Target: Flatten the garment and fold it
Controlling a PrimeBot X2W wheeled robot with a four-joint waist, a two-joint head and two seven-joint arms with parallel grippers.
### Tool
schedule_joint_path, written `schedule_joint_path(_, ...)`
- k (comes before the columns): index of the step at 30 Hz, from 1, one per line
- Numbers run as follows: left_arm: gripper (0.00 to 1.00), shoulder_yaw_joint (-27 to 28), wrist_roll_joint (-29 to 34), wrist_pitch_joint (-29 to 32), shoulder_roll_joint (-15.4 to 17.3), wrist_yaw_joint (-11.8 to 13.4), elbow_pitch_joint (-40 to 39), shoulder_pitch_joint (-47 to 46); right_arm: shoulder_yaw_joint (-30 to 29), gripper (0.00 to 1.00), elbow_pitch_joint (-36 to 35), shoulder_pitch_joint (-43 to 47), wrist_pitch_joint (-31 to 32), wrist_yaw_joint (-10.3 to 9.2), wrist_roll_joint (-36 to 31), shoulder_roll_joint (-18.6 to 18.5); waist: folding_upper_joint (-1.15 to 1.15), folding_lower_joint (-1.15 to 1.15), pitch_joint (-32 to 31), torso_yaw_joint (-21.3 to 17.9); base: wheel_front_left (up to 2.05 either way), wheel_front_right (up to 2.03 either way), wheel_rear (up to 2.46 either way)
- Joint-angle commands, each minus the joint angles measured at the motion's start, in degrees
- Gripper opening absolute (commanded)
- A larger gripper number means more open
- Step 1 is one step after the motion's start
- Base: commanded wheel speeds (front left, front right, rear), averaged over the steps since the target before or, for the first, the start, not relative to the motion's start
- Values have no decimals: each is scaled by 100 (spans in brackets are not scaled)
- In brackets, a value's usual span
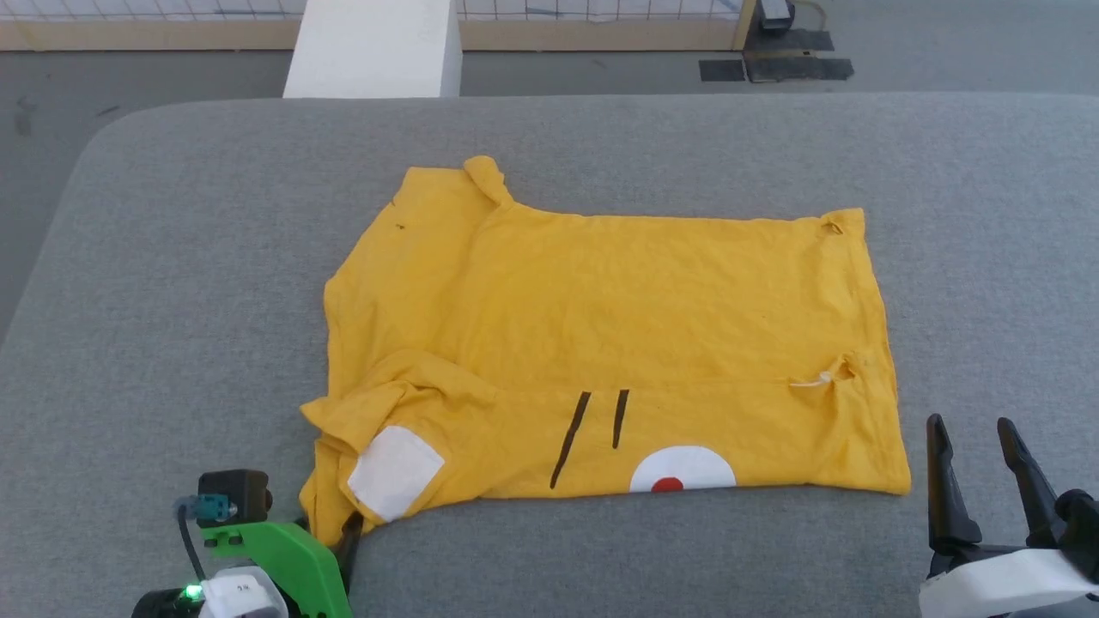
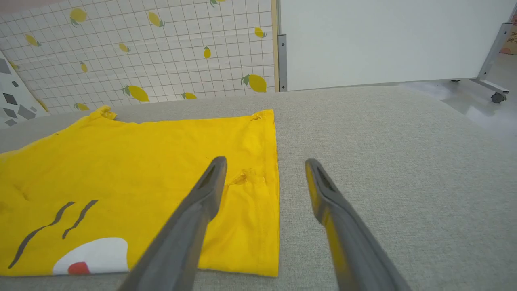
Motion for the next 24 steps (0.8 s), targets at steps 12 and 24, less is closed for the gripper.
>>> schedule_joint_path(12,0,-55,-212,29,-100,-78,335,-256,65,100,-46,-318,164,-8,-32,10,0,0,164,-161,0,0,0)
schedule_joint_path(24,0,8,-214,-411,-180,15,-318,-87,-511,100,31,-872,2664,-8,27,-2,0,0,305,-16,0,0,0)
